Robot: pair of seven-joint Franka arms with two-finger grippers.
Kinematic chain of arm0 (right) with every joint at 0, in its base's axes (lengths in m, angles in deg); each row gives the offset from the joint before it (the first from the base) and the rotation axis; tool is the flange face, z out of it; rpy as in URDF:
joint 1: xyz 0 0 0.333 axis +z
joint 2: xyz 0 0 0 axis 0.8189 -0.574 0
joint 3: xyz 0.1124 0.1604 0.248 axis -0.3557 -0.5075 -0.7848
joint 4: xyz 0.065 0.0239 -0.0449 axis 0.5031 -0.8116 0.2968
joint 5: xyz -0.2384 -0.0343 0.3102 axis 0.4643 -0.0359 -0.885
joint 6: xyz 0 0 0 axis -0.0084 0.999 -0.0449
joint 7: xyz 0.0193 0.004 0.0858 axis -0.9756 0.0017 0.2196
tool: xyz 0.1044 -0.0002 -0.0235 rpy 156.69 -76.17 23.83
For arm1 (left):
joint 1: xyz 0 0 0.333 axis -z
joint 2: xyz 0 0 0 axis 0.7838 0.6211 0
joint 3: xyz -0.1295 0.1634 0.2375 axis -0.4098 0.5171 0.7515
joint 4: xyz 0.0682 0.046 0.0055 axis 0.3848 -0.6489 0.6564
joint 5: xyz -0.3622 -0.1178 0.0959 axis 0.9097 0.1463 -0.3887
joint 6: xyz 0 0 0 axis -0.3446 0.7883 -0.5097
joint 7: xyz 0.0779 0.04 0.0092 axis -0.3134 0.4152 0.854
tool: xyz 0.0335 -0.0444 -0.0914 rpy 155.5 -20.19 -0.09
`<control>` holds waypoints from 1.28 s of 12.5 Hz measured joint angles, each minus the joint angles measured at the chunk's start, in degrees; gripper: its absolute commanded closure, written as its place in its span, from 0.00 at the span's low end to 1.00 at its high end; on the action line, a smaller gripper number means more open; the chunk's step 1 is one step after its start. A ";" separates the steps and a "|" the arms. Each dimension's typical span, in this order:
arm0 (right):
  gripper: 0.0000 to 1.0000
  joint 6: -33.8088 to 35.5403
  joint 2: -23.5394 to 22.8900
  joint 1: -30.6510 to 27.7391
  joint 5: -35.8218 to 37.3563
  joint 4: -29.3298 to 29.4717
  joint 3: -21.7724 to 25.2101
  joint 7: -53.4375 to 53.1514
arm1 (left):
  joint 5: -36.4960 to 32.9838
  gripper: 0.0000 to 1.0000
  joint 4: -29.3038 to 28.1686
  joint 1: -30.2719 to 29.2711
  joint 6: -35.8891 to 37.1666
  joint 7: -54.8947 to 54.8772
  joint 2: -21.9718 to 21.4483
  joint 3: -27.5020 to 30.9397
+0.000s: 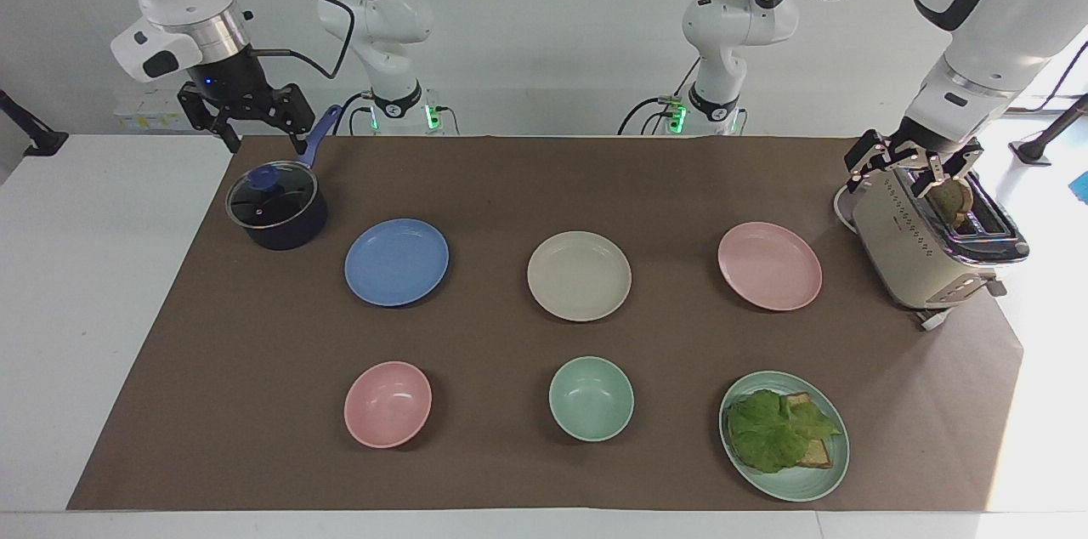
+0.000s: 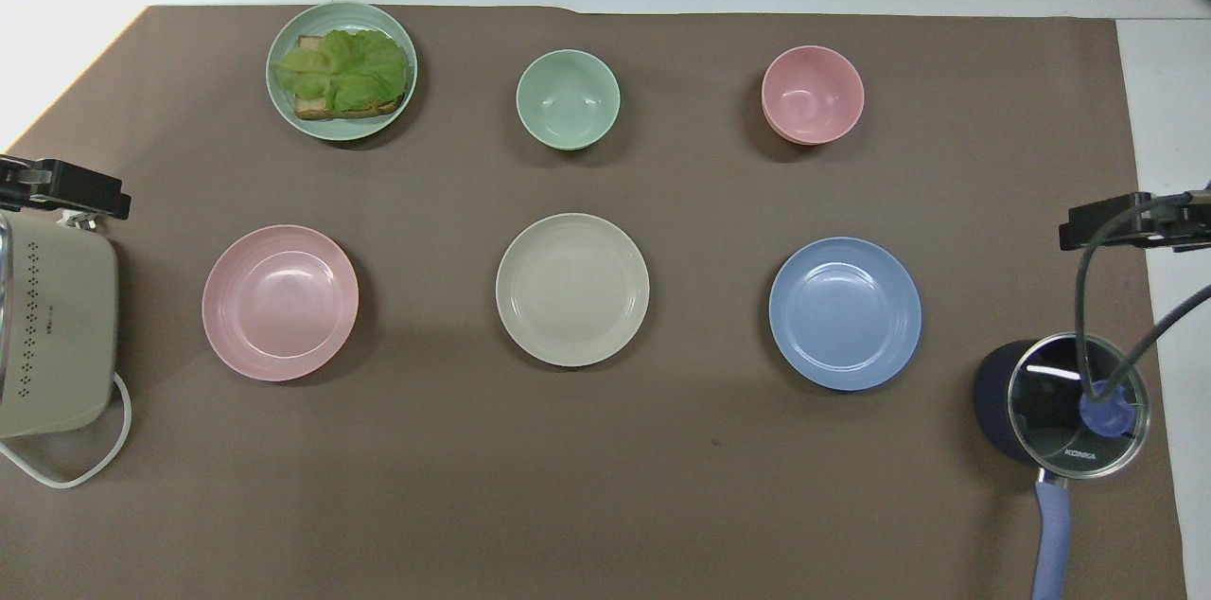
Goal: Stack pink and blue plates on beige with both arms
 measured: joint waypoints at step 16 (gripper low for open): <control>0.00 0.00 -0.01 0.00 0.00 -0.04 -0.01 0.00 | 0.94 0.00 -33.64 -5.11 -28.97 0.94 4.71 0.98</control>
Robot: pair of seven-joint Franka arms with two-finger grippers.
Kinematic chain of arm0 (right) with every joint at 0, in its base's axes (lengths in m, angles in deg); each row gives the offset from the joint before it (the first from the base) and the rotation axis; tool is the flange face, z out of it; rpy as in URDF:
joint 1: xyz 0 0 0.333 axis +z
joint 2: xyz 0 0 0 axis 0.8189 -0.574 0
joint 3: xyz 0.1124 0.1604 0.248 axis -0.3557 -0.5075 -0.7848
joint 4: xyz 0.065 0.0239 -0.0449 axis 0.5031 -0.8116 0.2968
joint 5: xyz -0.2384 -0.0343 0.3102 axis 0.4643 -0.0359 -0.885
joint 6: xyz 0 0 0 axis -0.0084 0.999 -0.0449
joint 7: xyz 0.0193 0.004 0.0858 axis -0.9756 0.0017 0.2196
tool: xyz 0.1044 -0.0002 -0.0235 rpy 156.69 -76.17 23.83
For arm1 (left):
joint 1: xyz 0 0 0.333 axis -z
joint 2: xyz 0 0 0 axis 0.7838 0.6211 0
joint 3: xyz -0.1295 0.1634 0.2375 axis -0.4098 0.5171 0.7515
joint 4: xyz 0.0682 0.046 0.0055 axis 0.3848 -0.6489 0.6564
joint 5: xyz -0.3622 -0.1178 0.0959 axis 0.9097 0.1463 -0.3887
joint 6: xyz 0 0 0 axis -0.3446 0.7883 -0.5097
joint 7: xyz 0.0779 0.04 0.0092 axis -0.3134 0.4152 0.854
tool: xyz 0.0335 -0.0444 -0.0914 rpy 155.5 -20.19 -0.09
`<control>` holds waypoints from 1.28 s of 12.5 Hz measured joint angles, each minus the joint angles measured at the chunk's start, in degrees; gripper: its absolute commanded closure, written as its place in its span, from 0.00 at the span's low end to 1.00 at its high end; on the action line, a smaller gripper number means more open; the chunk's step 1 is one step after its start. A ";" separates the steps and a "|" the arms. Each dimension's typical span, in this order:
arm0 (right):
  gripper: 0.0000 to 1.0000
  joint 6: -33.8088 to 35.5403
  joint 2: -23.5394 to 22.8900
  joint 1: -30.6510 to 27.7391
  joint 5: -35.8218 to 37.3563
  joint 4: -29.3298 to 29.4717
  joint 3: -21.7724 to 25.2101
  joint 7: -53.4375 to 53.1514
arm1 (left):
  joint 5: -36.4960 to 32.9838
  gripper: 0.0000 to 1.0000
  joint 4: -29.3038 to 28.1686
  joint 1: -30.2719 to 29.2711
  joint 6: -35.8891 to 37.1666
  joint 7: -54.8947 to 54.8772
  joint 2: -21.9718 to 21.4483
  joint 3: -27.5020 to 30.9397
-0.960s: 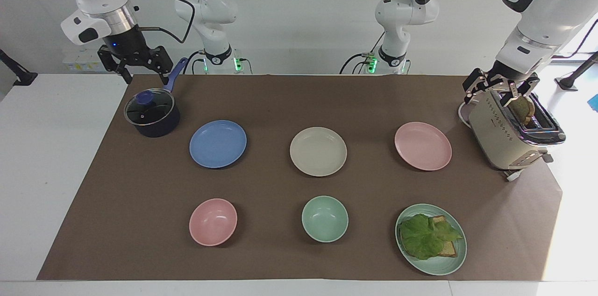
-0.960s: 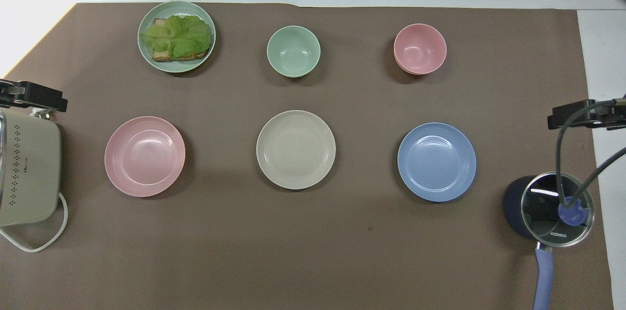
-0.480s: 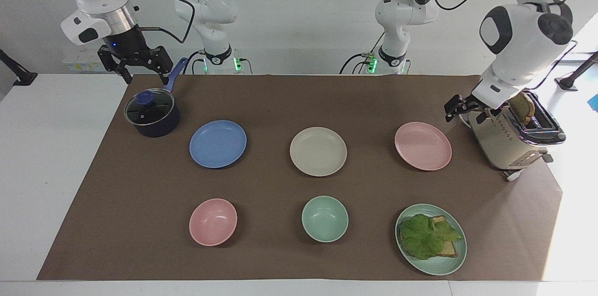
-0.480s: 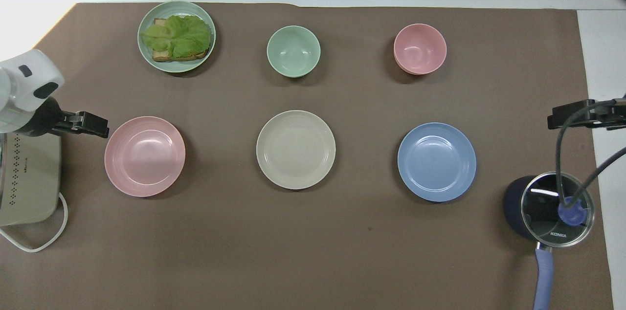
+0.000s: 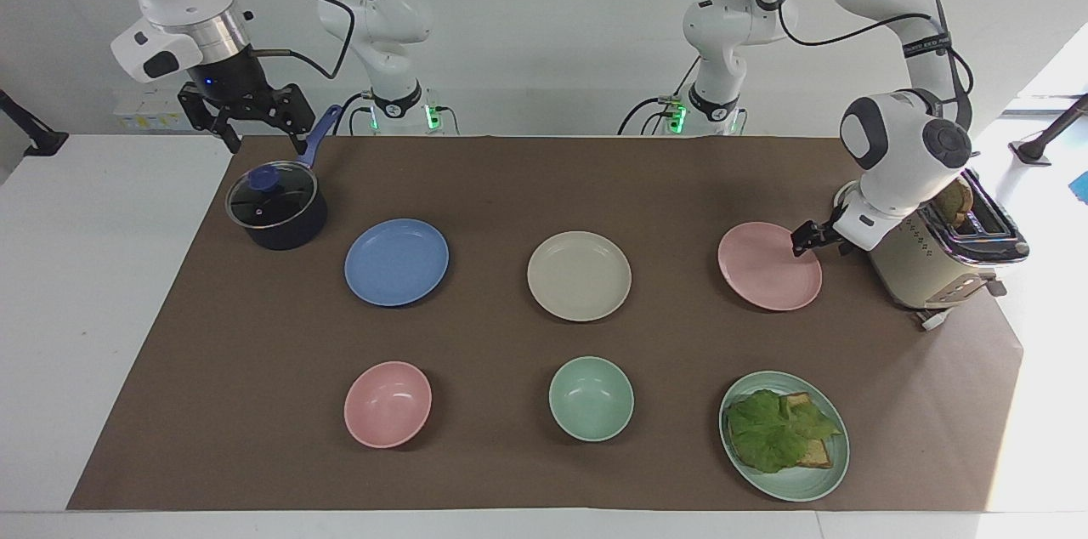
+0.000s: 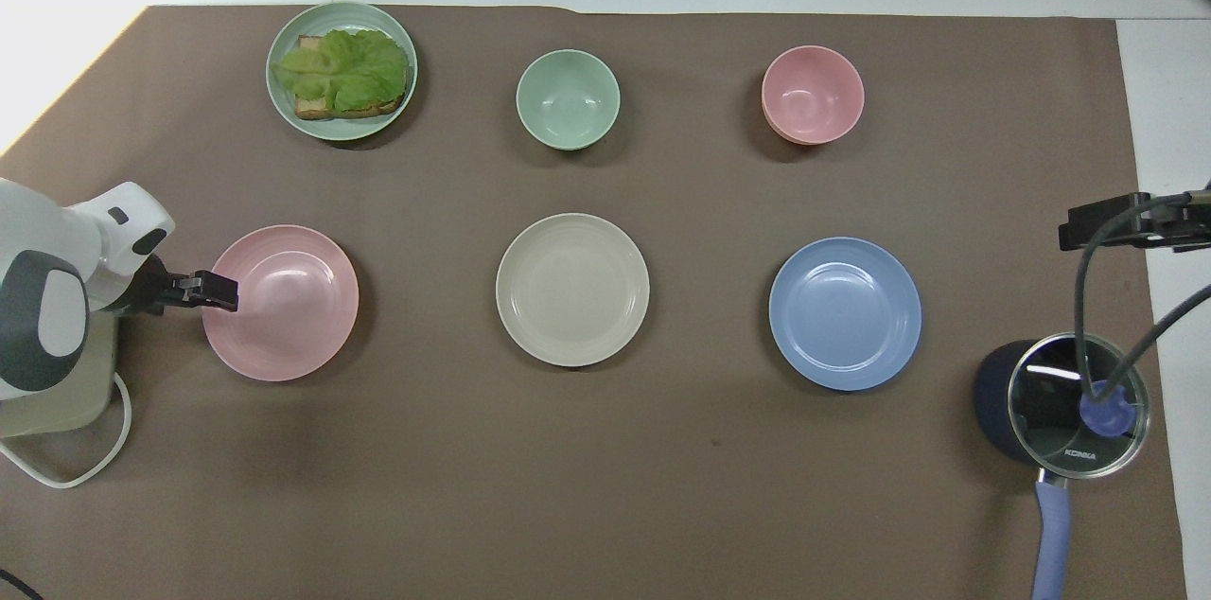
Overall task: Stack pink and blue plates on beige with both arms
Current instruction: 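Reach the left gripper to the rim of the pink plate, then grip the pink plate rim and slide it onto the beige plate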
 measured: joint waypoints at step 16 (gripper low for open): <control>0.00 -0.22 0.00 0.00 0.00 -0.03 0.00 0.00 | 2.06 1.00 12.68 1.26 20.63 5.20 -1.28 -1.40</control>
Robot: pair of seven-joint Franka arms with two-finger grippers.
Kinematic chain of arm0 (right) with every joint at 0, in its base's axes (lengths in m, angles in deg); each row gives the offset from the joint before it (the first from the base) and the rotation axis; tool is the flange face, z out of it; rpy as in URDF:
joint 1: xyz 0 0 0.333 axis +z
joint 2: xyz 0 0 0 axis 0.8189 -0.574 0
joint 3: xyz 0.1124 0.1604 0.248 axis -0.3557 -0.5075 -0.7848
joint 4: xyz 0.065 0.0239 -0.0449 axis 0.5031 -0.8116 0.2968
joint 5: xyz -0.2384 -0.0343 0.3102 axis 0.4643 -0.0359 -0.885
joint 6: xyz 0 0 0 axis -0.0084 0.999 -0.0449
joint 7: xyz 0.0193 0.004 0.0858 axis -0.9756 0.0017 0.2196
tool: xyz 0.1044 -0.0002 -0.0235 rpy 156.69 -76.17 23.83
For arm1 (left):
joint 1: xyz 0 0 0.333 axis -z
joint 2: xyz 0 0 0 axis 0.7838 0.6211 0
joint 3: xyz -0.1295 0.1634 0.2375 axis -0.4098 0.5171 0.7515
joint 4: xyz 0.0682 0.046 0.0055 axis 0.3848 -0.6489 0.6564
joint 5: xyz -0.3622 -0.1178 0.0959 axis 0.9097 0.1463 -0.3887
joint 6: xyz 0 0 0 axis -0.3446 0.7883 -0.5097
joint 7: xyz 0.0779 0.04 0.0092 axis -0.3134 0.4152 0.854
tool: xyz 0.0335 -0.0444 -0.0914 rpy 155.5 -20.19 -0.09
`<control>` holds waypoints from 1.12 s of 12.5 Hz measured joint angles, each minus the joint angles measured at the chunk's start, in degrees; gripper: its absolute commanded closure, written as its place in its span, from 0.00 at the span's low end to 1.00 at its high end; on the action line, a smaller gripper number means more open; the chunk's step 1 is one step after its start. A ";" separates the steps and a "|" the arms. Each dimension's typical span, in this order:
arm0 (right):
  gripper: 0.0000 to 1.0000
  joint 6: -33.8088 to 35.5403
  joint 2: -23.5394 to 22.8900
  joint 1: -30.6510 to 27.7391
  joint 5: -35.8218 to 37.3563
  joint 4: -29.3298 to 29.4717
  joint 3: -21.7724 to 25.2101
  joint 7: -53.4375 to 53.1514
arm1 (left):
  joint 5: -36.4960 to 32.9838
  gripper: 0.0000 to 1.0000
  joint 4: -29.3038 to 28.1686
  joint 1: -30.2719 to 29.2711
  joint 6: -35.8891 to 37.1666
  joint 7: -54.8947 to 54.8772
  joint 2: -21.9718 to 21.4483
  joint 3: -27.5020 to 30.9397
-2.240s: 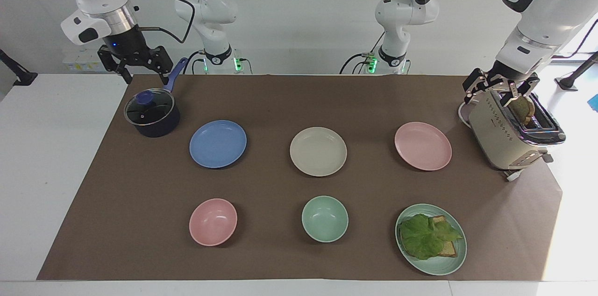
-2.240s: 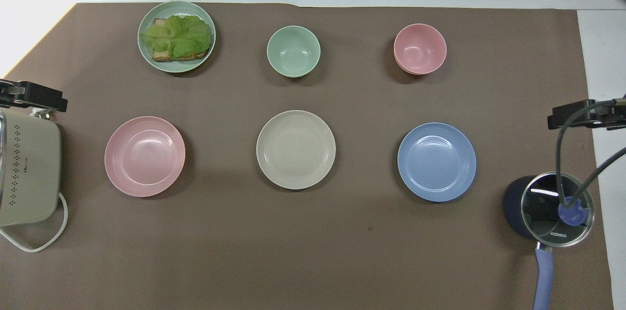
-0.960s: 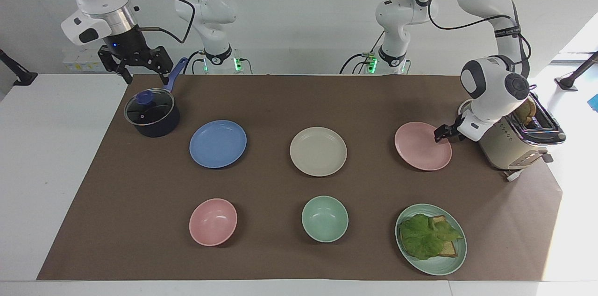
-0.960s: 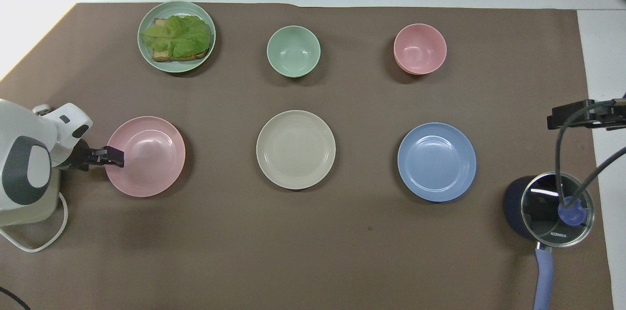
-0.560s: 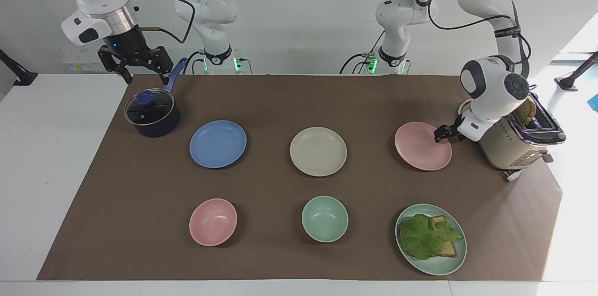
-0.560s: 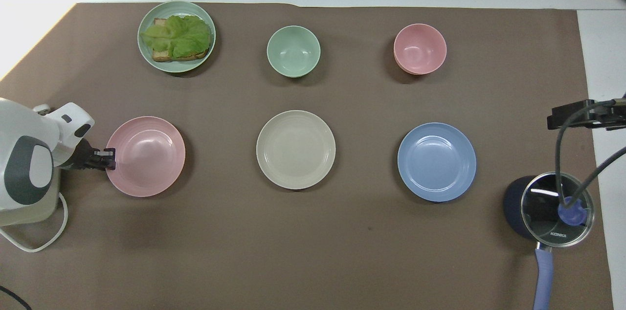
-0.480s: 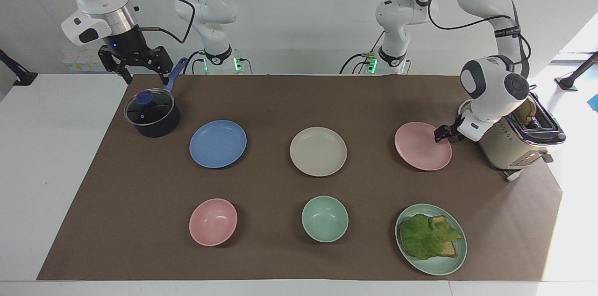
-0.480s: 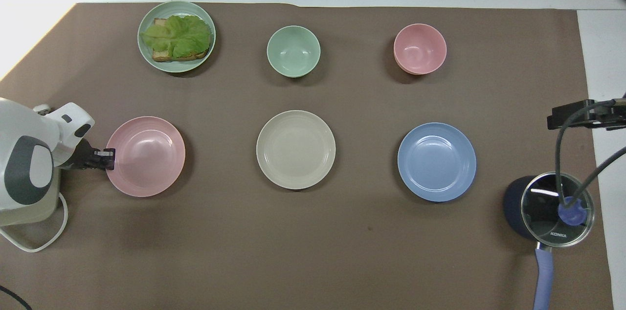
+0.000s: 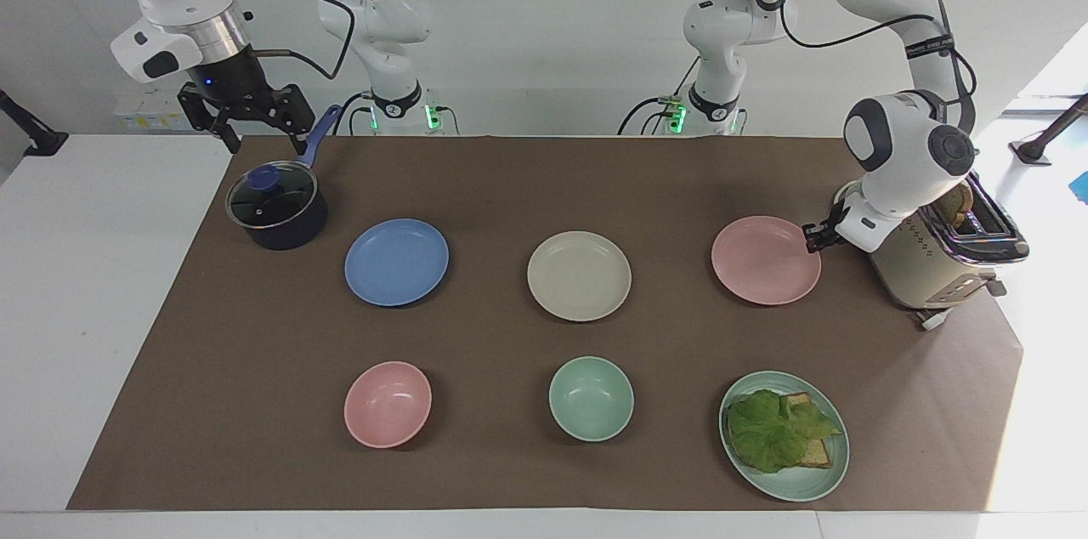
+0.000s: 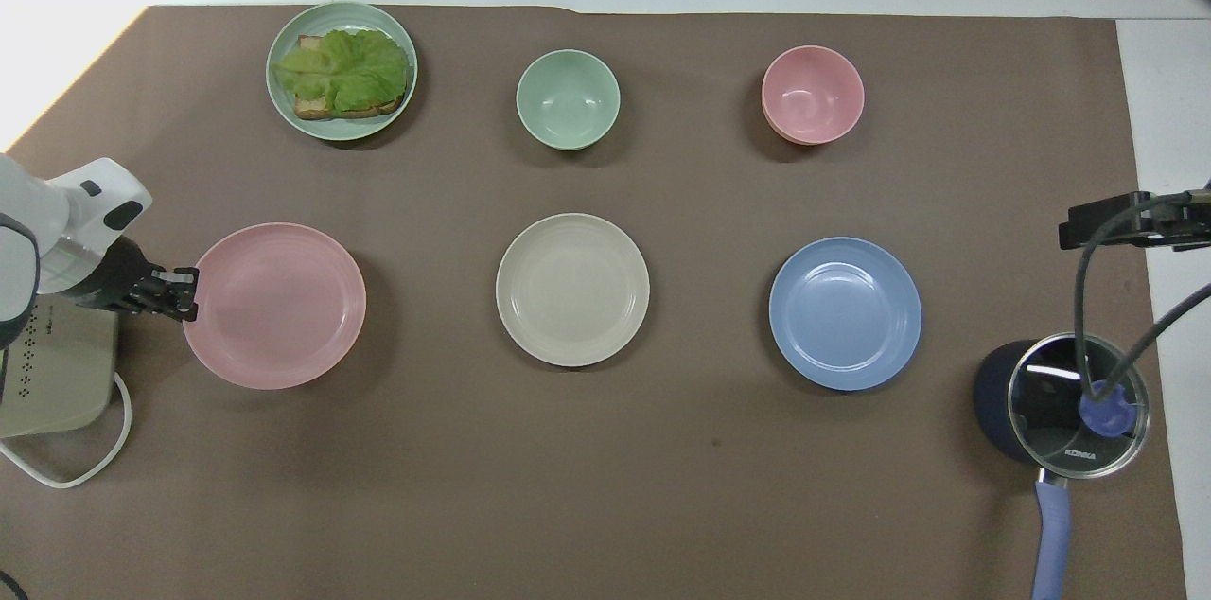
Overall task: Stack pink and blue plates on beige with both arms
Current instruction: 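Grip the pink plate rim and slide it onto the beige plate, then retract the left gripper while the right gripper reaches the blue plate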
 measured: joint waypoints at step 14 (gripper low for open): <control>0.00 -0.01 0.00 -0.03 0.00 -0.20 0.08 0.00 | 10.31 0.00 -2.99 29.96 -23.36 32.41 7.06 -0.57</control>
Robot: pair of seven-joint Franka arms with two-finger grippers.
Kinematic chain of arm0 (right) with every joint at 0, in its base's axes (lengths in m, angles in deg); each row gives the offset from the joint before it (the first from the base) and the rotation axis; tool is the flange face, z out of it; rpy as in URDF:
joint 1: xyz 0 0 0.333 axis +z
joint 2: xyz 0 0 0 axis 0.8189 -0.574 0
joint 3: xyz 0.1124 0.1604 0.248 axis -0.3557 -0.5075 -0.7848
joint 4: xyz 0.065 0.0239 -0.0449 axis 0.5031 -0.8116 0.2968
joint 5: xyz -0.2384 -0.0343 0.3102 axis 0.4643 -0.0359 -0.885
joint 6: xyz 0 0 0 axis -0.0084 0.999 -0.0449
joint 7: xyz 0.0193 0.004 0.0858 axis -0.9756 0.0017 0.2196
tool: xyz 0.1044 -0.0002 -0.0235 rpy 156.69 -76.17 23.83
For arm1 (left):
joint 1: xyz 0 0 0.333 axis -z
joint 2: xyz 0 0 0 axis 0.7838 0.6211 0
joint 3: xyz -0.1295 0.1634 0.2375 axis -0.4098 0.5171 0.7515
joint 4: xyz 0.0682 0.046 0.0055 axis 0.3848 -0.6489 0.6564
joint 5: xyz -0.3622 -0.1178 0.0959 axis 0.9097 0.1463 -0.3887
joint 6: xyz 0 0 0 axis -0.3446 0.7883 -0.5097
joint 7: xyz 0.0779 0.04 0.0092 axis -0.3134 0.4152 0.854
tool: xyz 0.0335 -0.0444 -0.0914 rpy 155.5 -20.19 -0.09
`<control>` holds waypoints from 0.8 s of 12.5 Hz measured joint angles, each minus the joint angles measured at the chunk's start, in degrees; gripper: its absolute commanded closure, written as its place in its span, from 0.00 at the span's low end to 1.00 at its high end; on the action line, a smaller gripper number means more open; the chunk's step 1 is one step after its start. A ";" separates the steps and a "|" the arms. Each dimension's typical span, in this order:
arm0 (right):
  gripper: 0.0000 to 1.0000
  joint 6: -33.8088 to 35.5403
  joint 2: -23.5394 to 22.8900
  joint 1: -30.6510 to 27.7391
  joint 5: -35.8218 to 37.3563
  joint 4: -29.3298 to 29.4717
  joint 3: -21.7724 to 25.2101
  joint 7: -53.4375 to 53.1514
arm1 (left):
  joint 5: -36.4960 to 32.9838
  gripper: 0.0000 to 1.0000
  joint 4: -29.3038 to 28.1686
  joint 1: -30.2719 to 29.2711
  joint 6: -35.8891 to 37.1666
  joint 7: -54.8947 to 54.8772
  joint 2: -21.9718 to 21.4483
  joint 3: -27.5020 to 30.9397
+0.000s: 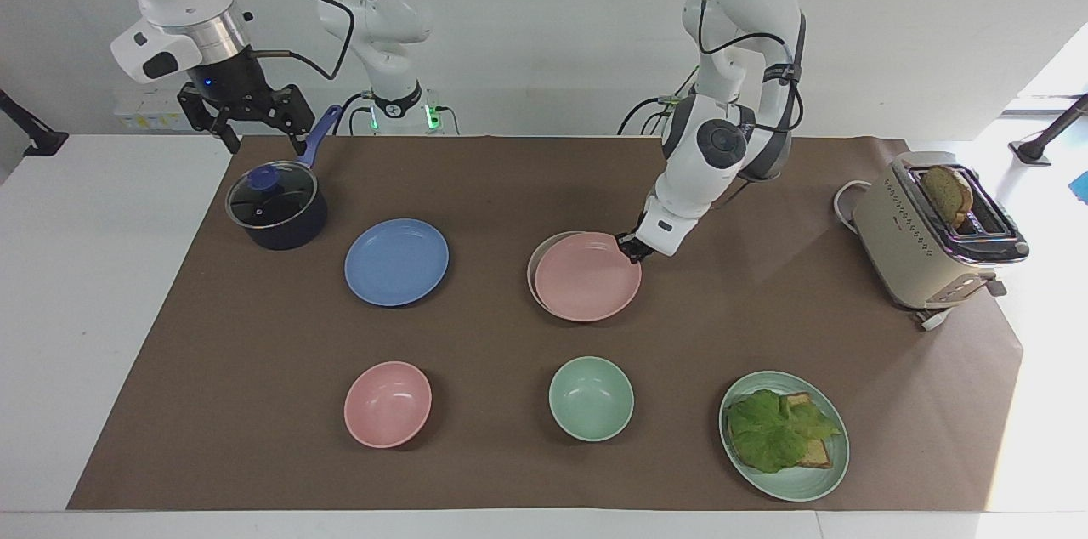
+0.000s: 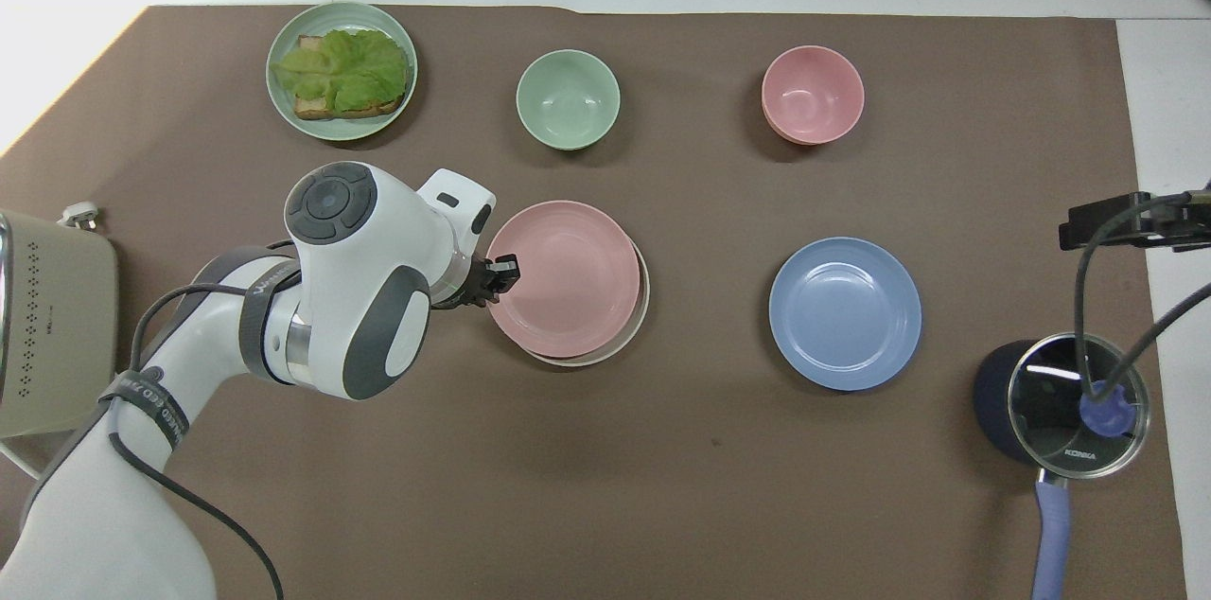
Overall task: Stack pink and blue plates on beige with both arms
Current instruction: 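Retract the left gripper while the right gripper reaches the blue plate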
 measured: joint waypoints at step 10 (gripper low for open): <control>0.00 -15.57 -2.86 -0.16 0.00 -10.84 0.18 0.00 | -10.86 0.00 5.80 -12.24 6.78 -24.09 -5.52 2.95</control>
